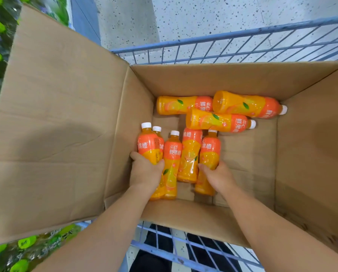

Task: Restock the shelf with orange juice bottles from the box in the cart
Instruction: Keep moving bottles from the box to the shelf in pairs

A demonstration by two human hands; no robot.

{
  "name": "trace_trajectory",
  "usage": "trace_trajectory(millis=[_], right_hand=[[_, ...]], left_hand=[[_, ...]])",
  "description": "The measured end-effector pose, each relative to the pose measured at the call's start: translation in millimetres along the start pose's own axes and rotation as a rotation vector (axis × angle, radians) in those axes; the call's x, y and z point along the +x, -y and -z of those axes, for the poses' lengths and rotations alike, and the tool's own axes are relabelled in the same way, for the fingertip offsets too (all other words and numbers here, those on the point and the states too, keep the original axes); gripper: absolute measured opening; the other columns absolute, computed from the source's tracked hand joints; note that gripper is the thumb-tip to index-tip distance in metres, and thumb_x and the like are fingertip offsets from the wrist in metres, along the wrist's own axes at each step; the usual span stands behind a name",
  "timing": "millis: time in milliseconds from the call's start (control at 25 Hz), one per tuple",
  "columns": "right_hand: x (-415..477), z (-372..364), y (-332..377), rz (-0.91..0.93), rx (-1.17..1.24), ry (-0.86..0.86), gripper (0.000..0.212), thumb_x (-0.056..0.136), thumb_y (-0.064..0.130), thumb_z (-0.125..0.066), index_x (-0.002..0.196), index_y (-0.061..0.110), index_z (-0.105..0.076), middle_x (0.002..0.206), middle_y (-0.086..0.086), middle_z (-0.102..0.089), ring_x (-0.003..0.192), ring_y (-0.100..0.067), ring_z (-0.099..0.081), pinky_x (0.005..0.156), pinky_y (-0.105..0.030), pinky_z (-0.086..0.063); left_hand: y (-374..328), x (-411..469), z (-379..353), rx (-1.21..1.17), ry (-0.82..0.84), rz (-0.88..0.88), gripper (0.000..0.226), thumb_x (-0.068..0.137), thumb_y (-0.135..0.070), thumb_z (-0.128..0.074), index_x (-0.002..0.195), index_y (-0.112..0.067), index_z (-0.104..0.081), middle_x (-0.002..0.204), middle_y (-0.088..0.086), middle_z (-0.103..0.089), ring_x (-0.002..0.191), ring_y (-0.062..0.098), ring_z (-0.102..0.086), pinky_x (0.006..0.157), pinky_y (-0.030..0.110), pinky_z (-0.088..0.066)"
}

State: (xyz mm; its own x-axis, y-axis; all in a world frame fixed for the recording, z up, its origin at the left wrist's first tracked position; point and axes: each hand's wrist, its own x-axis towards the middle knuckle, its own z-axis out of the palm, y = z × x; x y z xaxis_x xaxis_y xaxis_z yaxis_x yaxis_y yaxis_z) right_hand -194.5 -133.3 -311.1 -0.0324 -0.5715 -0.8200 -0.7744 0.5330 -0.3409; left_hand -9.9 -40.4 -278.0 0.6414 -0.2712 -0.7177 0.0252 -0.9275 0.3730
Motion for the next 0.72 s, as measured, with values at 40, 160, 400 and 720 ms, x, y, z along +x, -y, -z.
trace_trajectory(millis=[40,160,400,720], right_hand=[[4.1,-1.1,0.8,-0.023,0.006,-0.014,0.052,0.081,0.047,-0.078,0.121,0.017,-0.065,0.116,-0.009,-0.071,0.107,-0.033,-0.067,0.093,-0.042,-0.054],[10.4,7.4,5.5,-0.077,0.022,0.038,0.049,0.071,0.045,-0.085,0.108,0.018,-0.069,0.108,-0.009,-0.072,0.099,-0.031,-0.070,0.091,-0.046,-0.057],[-41.8,37.7,9.8,-0.022,0.029,0.160,0.022,0.073,0.029,-0.081,0.089,0.018,-0.071,0.097,-0.012,-0.075,0.085,-0.026,-0.073,0.083,-0.042,-0.061],[-158.2,84.1,50.2,0.178,0.046,0.147,0.036,0.076,0.029,-0.078,0.108,0.020,-0.064,0.100,-0.005,-0.070,0.090,-0.021,-0.068,0.076,-0.035,-0.056]], left_hand=[[0.9,2.0,-0.7,-0.011,-0.010,0.000,0.063,0.085,-0.035,-0.077,0.122,-0.011,-0.032,0.117,0.012,-0.057,0.103,0.035,-0.061,0.083,0.040,-0.048],[1.5,2.3,3.2,-0.006,0.036,-0.008,0.063,0.080,-0.033,-0.082,0.122,-0.011,-0.041,0.107,0.004,-0.055,0.092,0.026,-0.057,0.081,0.037,-0.048],[-13.1,-34.8,33.6,0.029,0.132,-0.091,0.052,0.071,-0.037,-0.085,0.112,-0.019,-0.060,0.099,0.002,-0.065,0.092,0.025,-0.065,0.083,0.039,-0.055],[-51.3,-128.1,107.3,-0.140,0.107,-0.218,0.041,0.071,-0.030,-0.084,0.098,-0.031,-0.053,0.090,-0.002,-0.066,0.079,0.013,-0.067,0.062,0.030,-0.052]])
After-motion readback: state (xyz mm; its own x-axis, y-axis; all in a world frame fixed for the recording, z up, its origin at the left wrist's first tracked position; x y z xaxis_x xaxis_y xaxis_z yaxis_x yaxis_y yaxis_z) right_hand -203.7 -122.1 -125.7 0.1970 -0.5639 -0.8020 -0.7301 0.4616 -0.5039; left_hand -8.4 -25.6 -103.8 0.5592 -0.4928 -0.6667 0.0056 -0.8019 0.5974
